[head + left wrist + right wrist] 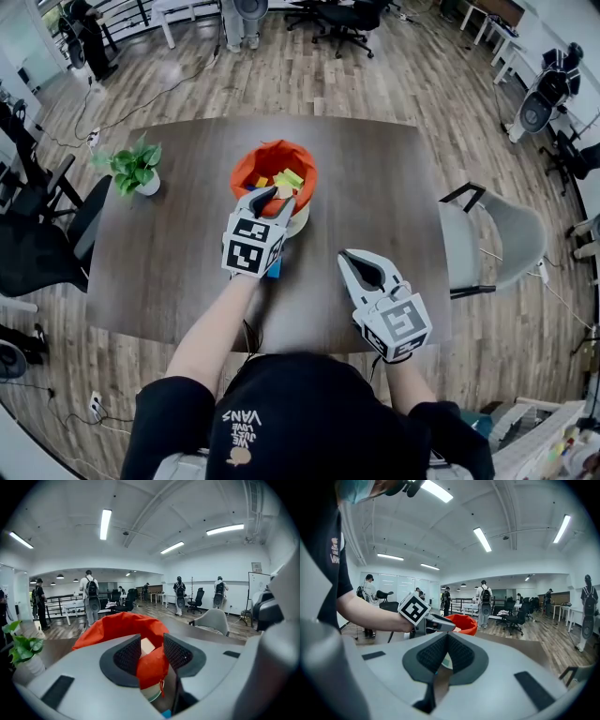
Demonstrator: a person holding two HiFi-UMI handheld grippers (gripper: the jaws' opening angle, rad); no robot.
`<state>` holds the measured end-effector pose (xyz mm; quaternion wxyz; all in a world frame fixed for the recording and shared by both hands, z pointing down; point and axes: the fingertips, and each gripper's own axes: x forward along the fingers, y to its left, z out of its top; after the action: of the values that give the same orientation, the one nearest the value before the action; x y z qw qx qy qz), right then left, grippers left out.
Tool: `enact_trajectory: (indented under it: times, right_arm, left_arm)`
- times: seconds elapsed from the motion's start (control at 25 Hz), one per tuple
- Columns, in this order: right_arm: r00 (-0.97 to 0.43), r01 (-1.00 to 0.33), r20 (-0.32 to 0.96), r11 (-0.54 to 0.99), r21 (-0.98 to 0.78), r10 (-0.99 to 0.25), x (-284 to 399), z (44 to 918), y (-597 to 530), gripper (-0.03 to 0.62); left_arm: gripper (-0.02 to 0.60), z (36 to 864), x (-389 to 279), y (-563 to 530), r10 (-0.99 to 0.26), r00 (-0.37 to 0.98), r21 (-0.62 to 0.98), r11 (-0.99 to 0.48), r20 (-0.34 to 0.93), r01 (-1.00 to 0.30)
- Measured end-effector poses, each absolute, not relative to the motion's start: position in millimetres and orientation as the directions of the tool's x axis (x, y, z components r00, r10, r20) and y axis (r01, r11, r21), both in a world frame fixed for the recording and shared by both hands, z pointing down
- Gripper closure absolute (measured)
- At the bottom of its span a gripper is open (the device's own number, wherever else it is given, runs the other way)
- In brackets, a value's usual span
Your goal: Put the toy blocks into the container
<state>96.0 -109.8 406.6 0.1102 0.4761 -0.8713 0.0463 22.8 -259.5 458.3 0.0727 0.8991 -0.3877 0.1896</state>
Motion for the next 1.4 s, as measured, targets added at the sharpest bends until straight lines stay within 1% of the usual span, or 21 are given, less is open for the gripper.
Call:
enact_trajectory:
  times: [0.2, 0.48, 0.6, 0.68, 0.8, 0.92, 1.16, 1.28, 1.4]
  right_arm:
    - [-0.525, -0.838, 0.237, 0.545, 0.027, -0.818, 94.6, 407.3, -108.3, 0.576]
    - [-0.533, -0.832, 0.238, 0.554, 0.028, -0.812, 91.7, 404.5, -105.7, 0.576]
    - [-0.536, -0.830, 0.239, 0.558, 0.027, -0.809, 89.4, 405.3, -104.3, 0.576]
    - [-0.537, -0.829, 0.237, 0.559, 0.027, -0.809, 88.2, 405.6, -103.1, 0.576]
    - [-0.538, -0.829, 0.235, 0.559, 0.028, -0.809, 88.0, 405.6, -100.7, 0.576]
    - [-0.541, -0.827, 0.236, 0.562, 0.026, -0.807, 87.4, 406.4, -98.6, 0.576]
    - [-0.550, -0.821, 0.234, 0.571, 0.025, -0.801, 82.9, 406.6, -96.2, 0.576]
    - [-0.557, -0.816, 0.234, 0.578, 0.024, -0.797, 81.9, 405.8, -93.0, 0.576]
    - [-0.559, -0.815, 0.233, 0.579, 0.023, -0.796, 84.1, 404.8, -90.7, 0.576]
  left_arm:
    - [0.423, 456.1, 21.8, -256.5, -0.675, 0.634, -0.014, -0.689, 0.377, -0.725]
    - [0.423, 437.1, 24.3, -240.1, -0.682, 0.676, -0.014, -0.707, 0.279, -0.707]
    - [0.425, 432.7, 24.2, -234.1, -0.675, 0.690, -0.008, -0.716, 0.260, -0.698]
    - [0.445, 428.5, 22.6, -226.8, -0.674, 0.698, -0.014, -0.722, 0.243, -0.692]
    - [0.516, 418.2, 20.3, -209.9, -0.674, 0.711, -0.045, -0.731, 0.200, -0.681]
    - [0.546, 410.3, 18.8, -193.7, -0.671, 0.722, -0.065, -0.738, 0.167, -0.671]
    - [0.569, 410.0, 17.1, -170.7, -0.656, 0.739, -0.048, -0.752, 0.155, -0.657]
    - [0.569, 409.2, 16.2, -157.6, -0.651, 0.743, -0.034, -0.755, 0.155, -0.655]
    - [0.569, 405.7, 19.8, -139.7, -0.641, 0.752, -0.059, -0.765, 0.152, -0.641]
